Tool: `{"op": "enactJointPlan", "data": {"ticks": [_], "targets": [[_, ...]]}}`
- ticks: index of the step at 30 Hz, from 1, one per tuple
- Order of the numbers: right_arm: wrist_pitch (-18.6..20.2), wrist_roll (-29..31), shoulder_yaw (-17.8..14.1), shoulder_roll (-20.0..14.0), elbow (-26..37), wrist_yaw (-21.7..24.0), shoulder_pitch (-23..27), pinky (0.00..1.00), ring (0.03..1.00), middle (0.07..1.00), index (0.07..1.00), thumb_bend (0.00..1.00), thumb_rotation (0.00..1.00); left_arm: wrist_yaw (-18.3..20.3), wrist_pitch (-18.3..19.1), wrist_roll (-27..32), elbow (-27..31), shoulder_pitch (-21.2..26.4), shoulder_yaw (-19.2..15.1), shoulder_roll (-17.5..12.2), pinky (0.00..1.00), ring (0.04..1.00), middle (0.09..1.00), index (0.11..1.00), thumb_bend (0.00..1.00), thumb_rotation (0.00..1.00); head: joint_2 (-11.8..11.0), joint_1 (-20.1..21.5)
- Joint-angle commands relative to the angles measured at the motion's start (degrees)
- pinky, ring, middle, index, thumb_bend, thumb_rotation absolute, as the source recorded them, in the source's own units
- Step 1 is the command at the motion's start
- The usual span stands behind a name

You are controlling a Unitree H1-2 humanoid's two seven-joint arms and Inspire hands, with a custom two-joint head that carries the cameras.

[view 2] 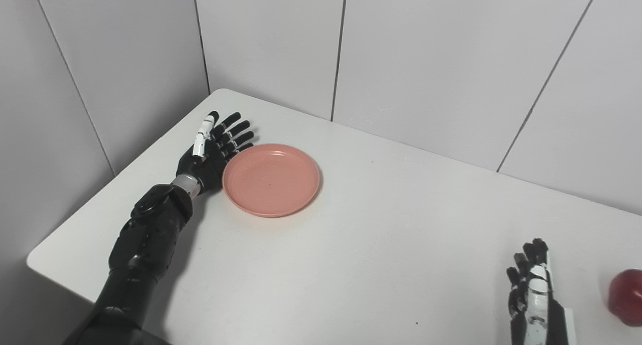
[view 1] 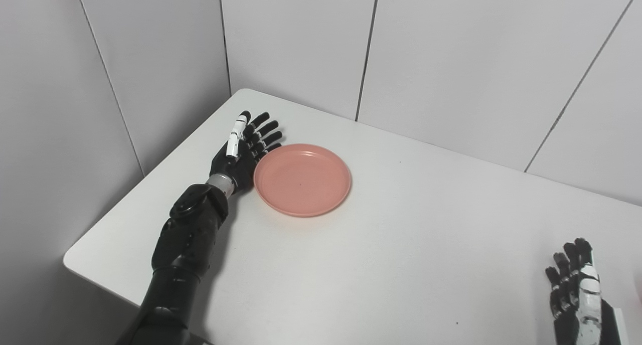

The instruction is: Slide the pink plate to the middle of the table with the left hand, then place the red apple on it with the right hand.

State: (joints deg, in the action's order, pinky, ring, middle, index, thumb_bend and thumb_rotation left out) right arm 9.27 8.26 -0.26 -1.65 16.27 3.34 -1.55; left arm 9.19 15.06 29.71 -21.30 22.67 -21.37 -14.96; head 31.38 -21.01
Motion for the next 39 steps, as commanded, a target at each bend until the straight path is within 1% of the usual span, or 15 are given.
{"op": "enactJointPlan", "data": {"ticks": [1, 4, 11, 20, 23, 28, 31, 39], "targets": [[-2.0, 0.2, -0.1, 0.4, 1.0, 0.1, 1.0, 1.00, 1.000, 1.000, 1.000, 0.17, 1.00, -0.2, 0.7, 0.0, 0.9, 0.6, 0.4, 0.3, 0.89, 0.883, 0.889, 0.877, 0.34, 1.00, 0.1, 0.1], [-2.1, 0.1, -0.1, 0.5, 0.9, 0.0, 1.0, 1.00, 1.000, 1.000, 1.000, 0.18, 1.00, -0.7, 0.7, 0.0, 1.3, 0.5, 0.5, 0.9, 0.88, 0.871, 0.875, 0.862, 0.34, 1.00, 0.2, 0.2], [-2.6, 0.5, -0.2, 0.5, 0.6, 0.4, 1.0, 1.00, 1.000, 1.000, 1.000, 0.20, 1.00, -1.5, 1.3, -0.2, 3.6, -0.1, 1.5, 2.5, 0.87, 0.868, 0.871, 0.863, 0.33, 1.00, 0.5, 0.7], [-3.4, 0.1, 0.0, 0.4, 0.0, 0.6, 1.0, 1.00, 1.000, 1.000, 1.000, 0.22, 1.00, -1.8, 0.5, -0.6, 4.6, -1.0, 2.4, 4.2, 0.89, 0.878, 0.882, 0.871, 0.34, 1.00, 1.1, 1.6], [-3.1, 0.1, 0.0, 0.6, 0.3, 0.4, 1.0, 1.00, 1.000, 1.000, 1.000, 0.22, 1.00, -2.2, 0.4, -0.8, 4.9, -1.2, 2.6, 5.0, 0.89, 0.876, 0.880, 0.868, 0.35, 1.00, 1.2, 1.7], [-4.2, -0.4, 0.2, 0.5, -0.1, 0.6, 1.0, 1.00, 1.000, 1.000, 1.000, 0.22, 1.00, -2.0, 0.3, -0.9, 5.1, -1.5, 3.2, 5.8, 0.89, 0.876, 0.880, 0.864, 0.35, 1.00, 1.6, 2.1], [-4.2, 0.2, 0.1, 0.7, -0.2, 0.6, 1.1, 1.00, 1.000, 1.000, 1.000, 0.22, 1.00, -2.0, 0.2, -0.7, 5.5, -1.7, 3.6, 6.5, 0.90, 0.882, 0.885, 0.871, 0.35, 1.00, 1.8, 2.3], [-3.9, 0.1, 0.1, 1.1, 0.0, 0.3, 1.0, 1.00, 0.997, 1.000, 1.000, 0.22, 1.00, -2.4, 0.2, -1.0, 6.8, -2.3, 4.8, 7.8, 0.88, 0.875, 0.882, 0.875, 0.36, 1.00, 2.4, 3.1]]}}
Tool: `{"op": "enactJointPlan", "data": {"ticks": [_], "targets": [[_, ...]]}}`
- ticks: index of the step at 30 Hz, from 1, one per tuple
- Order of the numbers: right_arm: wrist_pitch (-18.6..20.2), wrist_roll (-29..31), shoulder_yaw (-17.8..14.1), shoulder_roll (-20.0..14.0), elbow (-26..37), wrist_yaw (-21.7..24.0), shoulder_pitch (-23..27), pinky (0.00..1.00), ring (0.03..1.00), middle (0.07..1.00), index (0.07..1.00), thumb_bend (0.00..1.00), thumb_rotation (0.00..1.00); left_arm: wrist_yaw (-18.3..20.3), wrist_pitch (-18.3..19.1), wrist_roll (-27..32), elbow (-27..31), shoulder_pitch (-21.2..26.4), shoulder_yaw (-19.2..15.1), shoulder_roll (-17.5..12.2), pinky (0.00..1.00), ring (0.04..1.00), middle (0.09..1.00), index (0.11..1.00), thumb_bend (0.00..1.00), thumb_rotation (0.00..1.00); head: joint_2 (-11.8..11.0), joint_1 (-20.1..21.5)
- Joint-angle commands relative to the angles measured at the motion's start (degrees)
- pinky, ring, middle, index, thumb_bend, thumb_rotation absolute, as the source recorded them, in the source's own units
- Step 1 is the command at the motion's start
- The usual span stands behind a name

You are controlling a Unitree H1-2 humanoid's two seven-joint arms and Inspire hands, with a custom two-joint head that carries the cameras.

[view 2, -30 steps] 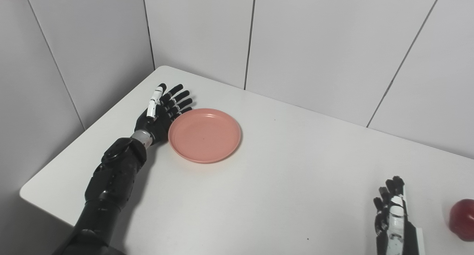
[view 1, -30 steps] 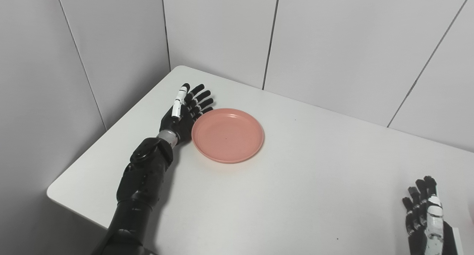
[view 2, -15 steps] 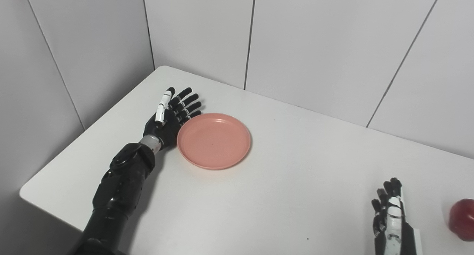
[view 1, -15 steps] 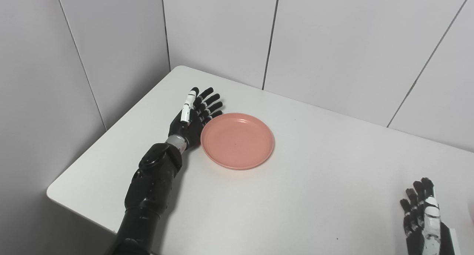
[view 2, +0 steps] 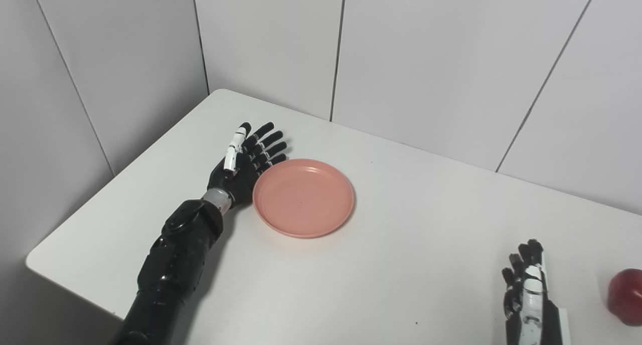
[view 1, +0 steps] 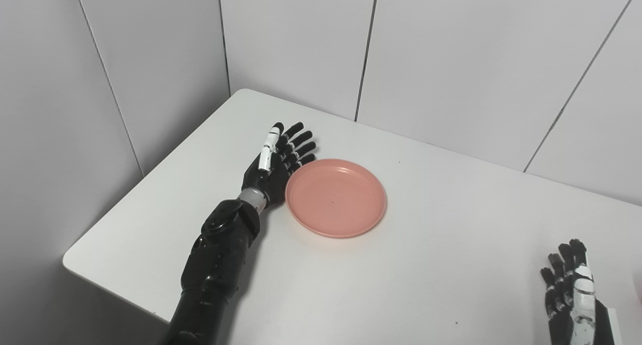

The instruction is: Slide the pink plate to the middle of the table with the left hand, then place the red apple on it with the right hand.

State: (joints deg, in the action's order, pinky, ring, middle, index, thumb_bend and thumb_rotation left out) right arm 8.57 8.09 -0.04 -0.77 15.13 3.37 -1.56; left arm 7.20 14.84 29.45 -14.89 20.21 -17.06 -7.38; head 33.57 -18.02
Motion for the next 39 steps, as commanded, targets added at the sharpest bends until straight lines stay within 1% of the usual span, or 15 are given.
{"op": "enactJointPlan", "data": {"ticks": [1, 6, 13, 15, 18, 24, 33, 39], "targets": [[-3.3, 0.2, -0.1, 0.3, 1.1, 0.2, 1.0, 1.00, 0.997, 1.000, 1.000, 0.22, 1.00, -0.5, 0.4, -0.8, 0.6, 0.1, 0.7, 0.5, 0.88, 0.875, 0.881, 0.874, 0.36, 1.00, 0.2, 0.2], [-3.3, 0.6, -0.2, 0.4, 1.3, 0.4, 0.8, 1.00, 0.995, 1.000, 1.000, 0.24, 1.00, -0.7, 0.0, -1.8, 1.5, -0.6, 1.7, 1.6, 0.85, 0.857, 0.865, 0.855, 0.36, 1.00, 0.8, 0.7], [-3.8, -0.4, -0.1, 0.4, 1.1, 0.1, 0.8, 1.00, 0.982, 1.000, 1.000, 0.25, 1.00, -0.2, -0.4, -2.0, 1.1, -0.8, 2.3, 2.9, 0.87, 0.870, 0.879, 0.867, 0.35, 1.00, 1.3, 1.3], [-3.8, -0.5, -0.1, 0.4, 1.1, 0.1, 0.9, 1.00, 0.981, 1.000, 1.000, 0.25, 1.00, -0.7, -0.2, -2.2, 1.5, -1.0, 2.5, 3.3, 0.87, 0.869, 0.877, 0.864, 0.35, 1.00, 1.4, 1.3], [-3.7, -0.2, -0.2, 0.6, 1.2, 0.1, 0.9, 1.00, 0.980, 1.000, 1.000, 0.26, 1.00, -1.4, 0.1, -2.6, 2.1, -1.2, 2.7, 3.9, 0.85, 0.850, 0.857, 0.843, 0.36, 1.00, 1.7, 1.5], [-3.0, -0.4, -0.1, 0.6, 1.7, 0.1, 0.8, 1.00, 0.981, 1.000, 1.000, 0.27, 1.00, -1.9, 0.3, -2.9, 2.9, -1.9, 3.1, 4.8, 0.84, 0.847, 0.854, 0.840, 0.36, 1.00, 2.2, 2.2], [-3.4, -0.4, 0.0, 1.1, 1.7, -0.1, 0.7, 1.00, 0.983, 1.000, 1.000, 0.27, 1.00, -2.9, 1.2, -3.5, 5.7, -3.2, 4.5, 5.8, 0.84, 0.842, 0.849, 0.844, 0.36, 1.00, 2.9, 3.3], [-3.1, -0.6, 0.0, 1.5, 1.8, -0.3, 0.7, 1.00, 0.978, 0.998, 1.000, 0.28, 1.00, -4.0, 1.9, -3.8, 7.5, -4.1, 5.3, 7.3, 0.85, 0.846, 0.852, 0.845, 0.36, 1.00, 3.4, 3.9]]}}
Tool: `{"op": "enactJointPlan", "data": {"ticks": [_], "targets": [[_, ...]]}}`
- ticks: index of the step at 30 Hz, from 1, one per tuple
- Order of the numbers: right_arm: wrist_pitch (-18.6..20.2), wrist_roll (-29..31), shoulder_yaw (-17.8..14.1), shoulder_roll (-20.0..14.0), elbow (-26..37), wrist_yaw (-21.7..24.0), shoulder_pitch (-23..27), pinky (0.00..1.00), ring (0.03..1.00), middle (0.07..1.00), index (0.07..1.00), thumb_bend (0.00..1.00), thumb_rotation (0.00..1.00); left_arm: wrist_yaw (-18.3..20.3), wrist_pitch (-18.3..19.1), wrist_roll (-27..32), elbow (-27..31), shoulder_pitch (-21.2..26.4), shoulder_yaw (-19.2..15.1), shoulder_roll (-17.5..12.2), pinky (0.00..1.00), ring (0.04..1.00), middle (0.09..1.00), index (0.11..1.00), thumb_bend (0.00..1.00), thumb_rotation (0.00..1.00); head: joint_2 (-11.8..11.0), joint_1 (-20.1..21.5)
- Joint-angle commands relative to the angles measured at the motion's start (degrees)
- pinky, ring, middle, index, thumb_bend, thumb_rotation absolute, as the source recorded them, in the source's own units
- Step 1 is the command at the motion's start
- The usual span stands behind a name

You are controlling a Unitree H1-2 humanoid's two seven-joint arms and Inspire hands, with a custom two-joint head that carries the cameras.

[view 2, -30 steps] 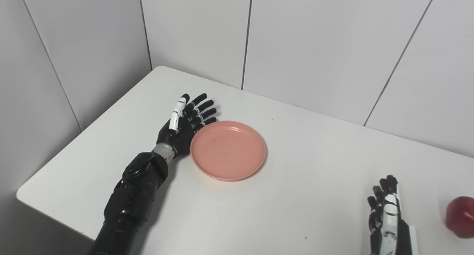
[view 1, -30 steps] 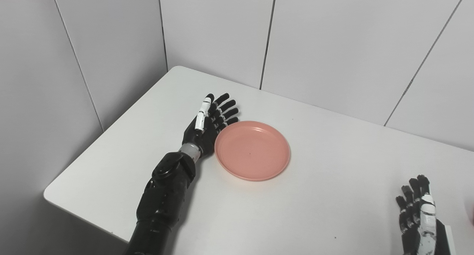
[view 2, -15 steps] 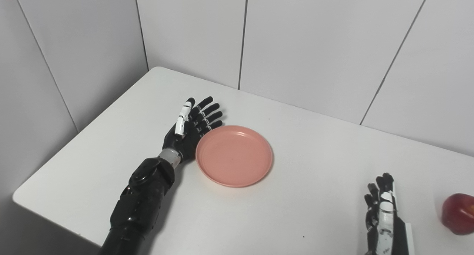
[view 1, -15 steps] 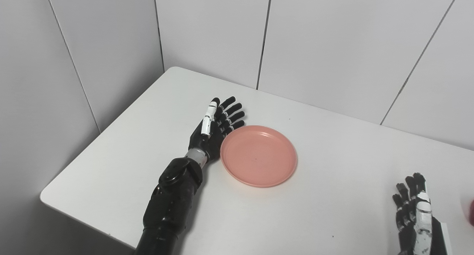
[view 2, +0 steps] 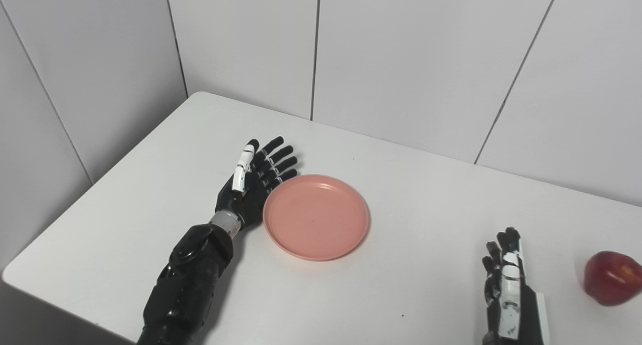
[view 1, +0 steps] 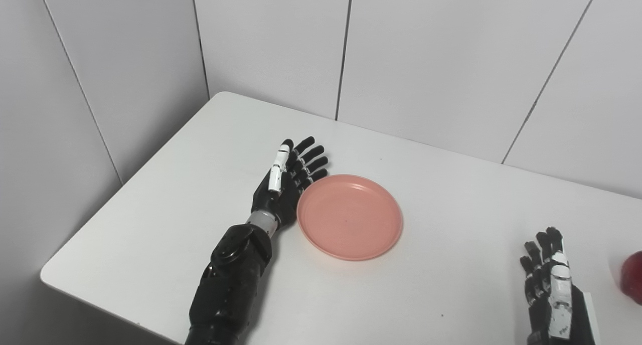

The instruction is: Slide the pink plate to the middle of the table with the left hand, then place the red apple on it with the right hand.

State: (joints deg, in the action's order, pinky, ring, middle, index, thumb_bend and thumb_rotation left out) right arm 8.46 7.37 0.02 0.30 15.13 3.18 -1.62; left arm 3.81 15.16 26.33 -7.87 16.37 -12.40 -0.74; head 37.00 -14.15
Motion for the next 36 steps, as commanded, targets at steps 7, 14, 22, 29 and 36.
{"op": "enactJointPlan", "data": {"ticks": [7, 14, 22, 29, 36], "targets": [[-3.3, 0.7, -0.2, 0.5, 1.2, 0.1, 1.1, 1.00, 0.982, 1.000, 1.000, 0.31, 1.00, -1.2, 1.8, -1.1, 2.4, -1.5, 2.0, 2.3, 0.82, 0.846, 0.855, 0.842, 0.35, 1.00, 0.6, 1.0], [-3.2, 1.1, -0.2, 0.7, 1.3, 0.0, 1.1, 1.00, 0.977, 1.000, 1.000, 0.32, 1.00, -1.9, 2.4, -2.5, 3.9, -2.8, 3.9, 3.6, 0.84, 0.859, 0.869, 0.856, 0.35, 1.00, 1.2, 2.0], [-2.7, 1.0, 0.3, 0.9, 1.7, 0.0, 1.2, 0.99, 0.976, 1.000, 1.000, 0.30, 1.00, -3.1, 3.8, -3.1, 6.4, -3.7, 5.7, 5.4, 0.84, 0.859, 0.872, 0.861, 0.35, 1.00, 2.0, 3.9], [-1.7, 1.1, 0.5, 2.0, 2.4, -0.5, 1.3, 1.00, 0.980, 1.000, 1.000, 0.30, 1.00, -3.7, 5.8, -4.4, 8.4, -4.7, 7.7, 6.6, 0.85, 0.855, 0.866, 0.853, 0.33, 1.00, 2.9, 5.7], [-0.9, -1.1, 1.4, 2.2, 3.2, -1.4, 1.3, 1.00, 0.972, 0.995, 0.996, 0.32, 1.00, -3.5, 7.6, -5.1, 9.4, -5.8, 9.6, 7.7, 0.86, 0.857, 0.869, 0.860, 0.33, 1.00, 3.7, 7.7]]}}
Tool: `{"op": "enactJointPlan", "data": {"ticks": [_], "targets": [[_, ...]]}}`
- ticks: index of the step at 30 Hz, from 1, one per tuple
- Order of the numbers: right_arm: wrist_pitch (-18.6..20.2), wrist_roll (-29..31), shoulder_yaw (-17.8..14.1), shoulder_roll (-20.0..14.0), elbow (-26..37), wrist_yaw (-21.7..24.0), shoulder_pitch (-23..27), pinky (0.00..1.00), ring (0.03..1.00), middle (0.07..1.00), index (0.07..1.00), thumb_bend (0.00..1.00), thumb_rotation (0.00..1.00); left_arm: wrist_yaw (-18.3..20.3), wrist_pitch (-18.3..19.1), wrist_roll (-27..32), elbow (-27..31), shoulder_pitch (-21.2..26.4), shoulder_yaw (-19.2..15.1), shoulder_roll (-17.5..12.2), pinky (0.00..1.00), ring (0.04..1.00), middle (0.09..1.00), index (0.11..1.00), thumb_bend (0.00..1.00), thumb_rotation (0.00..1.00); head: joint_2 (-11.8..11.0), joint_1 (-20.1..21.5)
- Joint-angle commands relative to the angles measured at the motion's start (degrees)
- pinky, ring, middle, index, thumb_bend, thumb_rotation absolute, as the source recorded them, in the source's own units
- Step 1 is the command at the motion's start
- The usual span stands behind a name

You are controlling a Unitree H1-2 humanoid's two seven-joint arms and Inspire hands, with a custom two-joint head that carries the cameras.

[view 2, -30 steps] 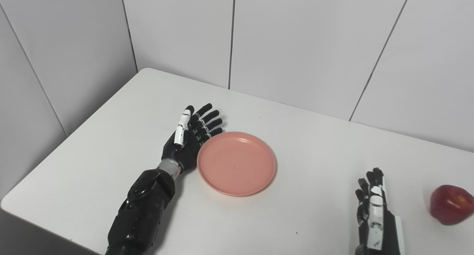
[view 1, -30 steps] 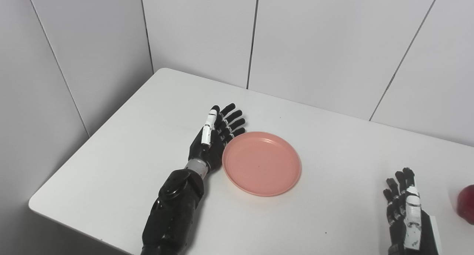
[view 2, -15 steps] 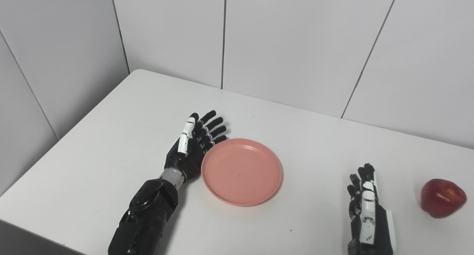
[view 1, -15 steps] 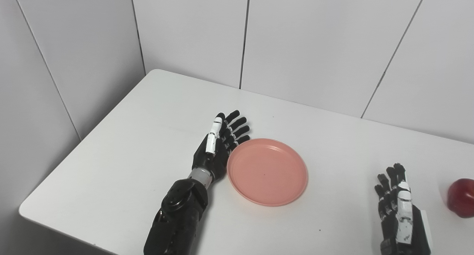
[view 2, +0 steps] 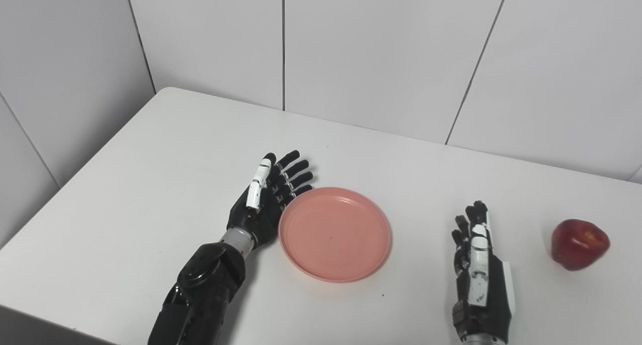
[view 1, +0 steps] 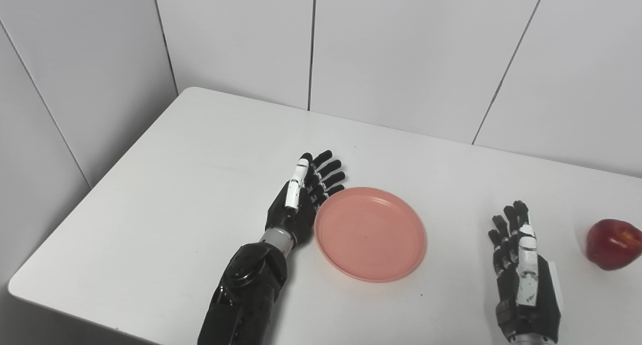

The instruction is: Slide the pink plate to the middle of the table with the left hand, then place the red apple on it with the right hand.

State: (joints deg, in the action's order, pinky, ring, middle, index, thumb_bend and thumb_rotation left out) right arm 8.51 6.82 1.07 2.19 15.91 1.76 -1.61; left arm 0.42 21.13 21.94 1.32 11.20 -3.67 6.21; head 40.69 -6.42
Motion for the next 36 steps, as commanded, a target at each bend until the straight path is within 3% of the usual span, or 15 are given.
{"op": "enactJointPlan", "data": {"ticks": [1, 22, 36], "targets": [[-0.7, -0.8, 0.5, 0.4, 2.6, -0.1, 1.3, 1.00, 0.970, 0.993, 0.994, 0.32, 1.00, 0.0, 1.7, -0.8, 0.4, -0.7, 1.1, 0.7, 0.85, 0.856, 0.871, 0.862, 0.33, 1.00, 0.4, 0.8], [-0.3, -3.9, 1.6, 2.3, 1.9, -2.1, 1.8, 0.99, 0.966, 0.979, 0.983, 0.34, 1.00, 0.3, 5.2, 0.1, 5.8, -1.4, 1.9, 2.0, 0.86, 0.859, 0.872, 0.860, 0.34, 1.00, 2.7, 7.8], [0.5, -5.5, 1.1, 1.4, 2.6, -3.1, 3.4, 0.98, 0.955, 0.981, 0.988, 0.37, 1.00, 1.6, 1.9, -1.3, 5.3, -2.4, 1.4, 1.0, 0.88, 0.869, 0.880, 0.867, 0.36, 1.00, 3.7, 14.3]]}}
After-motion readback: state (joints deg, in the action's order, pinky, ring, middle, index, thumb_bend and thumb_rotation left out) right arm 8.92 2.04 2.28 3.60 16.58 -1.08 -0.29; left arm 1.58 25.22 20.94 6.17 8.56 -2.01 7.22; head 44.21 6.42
